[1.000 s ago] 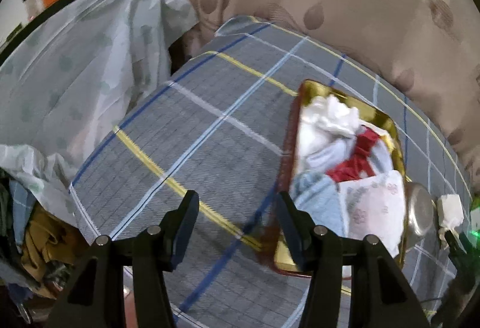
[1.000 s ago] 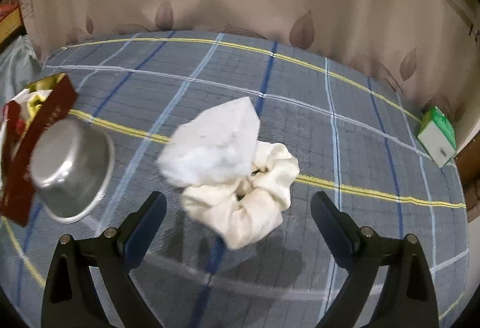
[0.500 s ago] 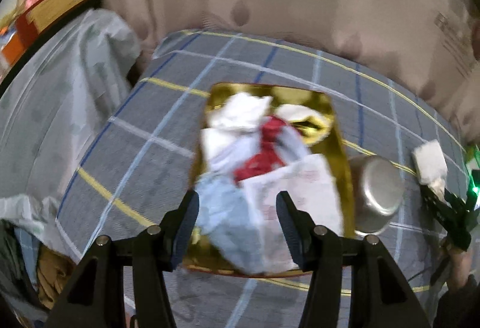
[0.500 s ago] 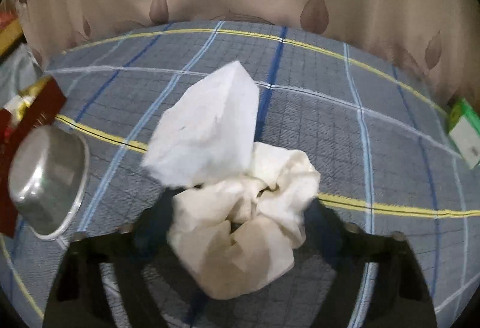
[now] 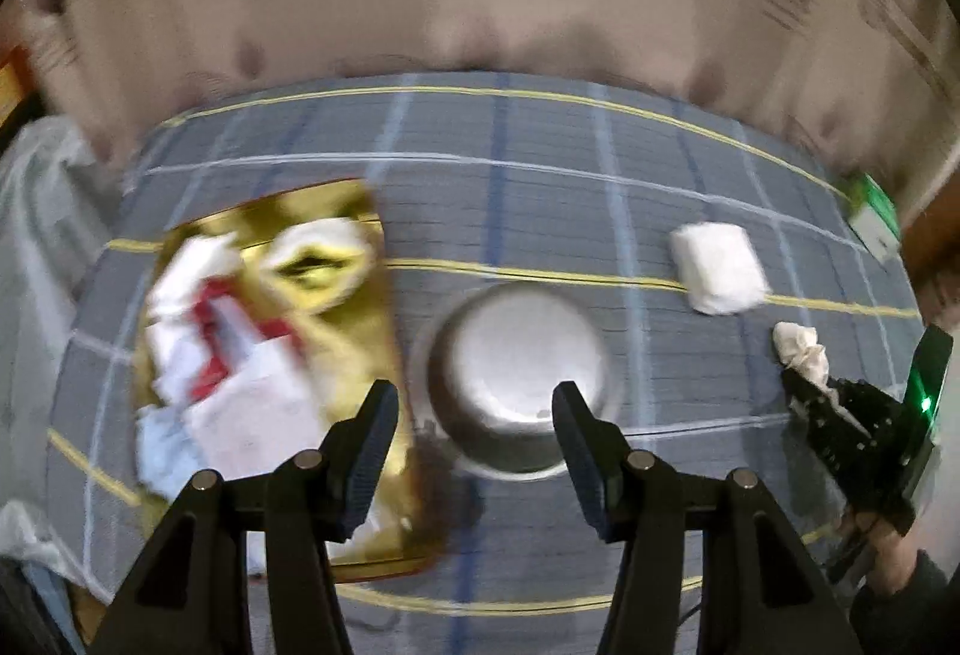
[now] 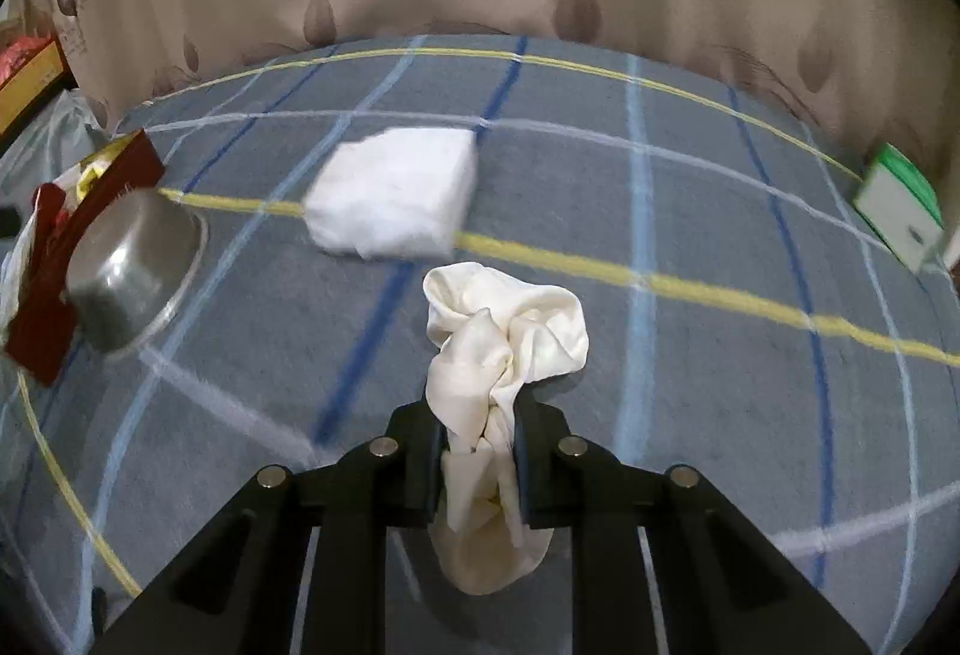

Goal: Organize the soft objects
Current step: 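Grasp the white square block with the left gripper while the right gripper holds the cream cloth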

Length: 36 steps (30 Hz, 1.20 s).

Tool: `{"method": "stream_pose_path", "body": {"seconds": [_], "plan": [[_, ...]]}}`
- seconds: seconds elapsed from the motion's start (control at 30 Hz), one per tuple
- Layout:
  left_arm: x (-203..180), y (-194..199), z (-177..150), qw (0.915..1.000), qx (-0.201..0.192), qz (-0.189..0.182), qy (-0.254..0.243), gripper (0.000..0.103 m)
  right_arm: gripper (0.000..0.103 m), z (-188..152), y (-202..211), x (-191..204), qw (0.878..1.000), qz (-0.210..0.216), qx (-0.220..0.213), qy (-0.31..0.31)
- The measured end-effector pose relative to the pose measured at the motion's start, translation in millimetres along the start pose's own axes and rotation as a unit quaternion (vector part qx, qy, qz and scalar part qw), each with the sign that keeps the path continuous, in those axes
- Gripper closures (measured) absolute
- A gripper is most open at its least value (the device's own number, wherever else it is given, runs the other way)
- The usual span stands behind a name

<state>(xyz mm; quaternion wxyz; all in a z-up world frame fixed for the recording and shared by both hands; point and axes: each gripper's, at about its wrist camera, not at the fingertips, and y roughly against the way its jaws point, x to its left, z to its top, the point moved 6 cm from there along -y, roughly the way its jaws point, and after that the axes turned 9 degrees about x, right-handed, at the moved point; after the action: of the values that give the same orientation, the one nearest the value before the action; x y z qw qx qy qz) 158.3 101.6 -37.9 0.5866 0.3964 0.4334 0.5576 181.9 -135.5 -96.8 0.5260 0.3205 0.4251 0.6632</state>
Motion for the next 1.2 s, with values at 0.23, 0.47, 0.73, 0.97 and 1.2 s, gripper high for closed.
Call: {"method": "stream_pose_path", "body": {"seconds": [0.23,0.47,0.73,0.97,1.2], "plan": [[-79,-17,23,0.9961,0.015,-0.061,-0.063,0.048,0.086,-37,17,-44,0.998,-0.064,-0.01,-0.012],[-139,-50,47,0.993,0.047,-0.085,-0.067,0.048,0.084,-42,18,-66,0.997,-0.074,-0.019,-0.032],[-196,-78,70,0.99,0.065,-0.108,-0.063,0.048,0.083,-45,17,-67,0.997,-0.065,-0.022,-0.037],[-213,-102,83,0.9938,0.071,-0.069,-0.051,0.048,0.08,-45,17,-69,0.998,-0.05,-0.023,-0.043],[-204,-120,90,0.9965,0.073,-0.038,-0.009,0.048,0.08,-45,17,-68,0.998,-0.043,-0.023,-0.045]]}}
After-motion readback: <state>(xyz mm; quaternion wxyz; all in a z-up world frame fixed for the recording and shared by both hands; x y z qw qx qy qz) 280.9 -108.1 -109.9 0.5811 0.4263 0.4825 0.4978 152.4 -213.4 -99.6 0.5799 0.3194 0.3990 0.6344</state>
